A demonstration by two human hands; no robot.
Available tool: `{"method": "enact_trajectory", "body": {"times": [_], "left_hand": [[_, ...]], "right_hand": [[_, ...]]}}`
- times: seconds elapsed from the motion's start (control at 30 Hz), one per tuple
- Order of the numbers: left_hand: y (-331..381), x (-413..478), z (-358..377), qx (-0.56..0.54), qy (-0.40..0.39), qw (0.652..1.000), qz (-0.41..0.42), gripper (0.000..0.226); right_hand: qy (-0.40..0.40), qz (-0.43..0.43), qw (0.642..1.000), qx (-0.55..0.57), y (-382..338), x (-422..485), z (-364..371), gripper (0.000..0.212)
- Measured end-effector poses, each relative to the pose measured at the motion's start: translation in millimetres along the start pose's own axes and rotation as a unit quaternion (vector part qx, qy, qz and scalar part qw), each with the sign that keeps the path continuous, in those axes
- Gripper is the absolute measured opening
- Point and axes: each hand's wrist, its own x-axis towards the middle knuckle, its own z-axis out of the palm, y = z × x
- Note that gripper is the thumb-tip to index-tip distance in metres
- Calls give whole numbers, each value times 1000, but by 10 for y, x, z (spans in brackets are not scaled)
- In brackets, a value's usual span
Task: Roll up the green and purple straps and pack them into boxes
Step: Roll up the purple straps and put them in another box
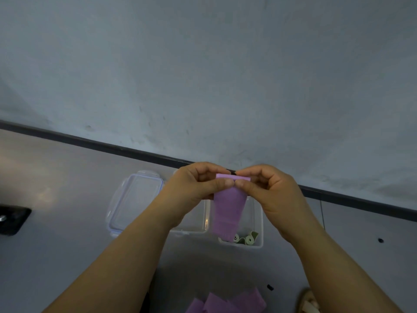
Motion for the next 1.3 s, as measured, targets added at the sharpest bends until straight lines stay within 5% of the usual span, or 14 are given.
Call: {"method": "enact_trajectory", "body": {"times": [0.53, 0.83, 1.3], "left_hand": [[-31, 39, -28, 40, 43, 997, 40, 16], [-14, 23, -9, 10, 28, 999, 23, 21], [-19, 29, -15, 46, 36, 998, 15, 12]], "right_hand": [[-20, 39, 999, 23, 43, 18, 26, 26], [-1, 44, 997, 56, 50, 30, 17, 7], [-21, 49, 998, 40, 70, 32, -4, 19]]}}
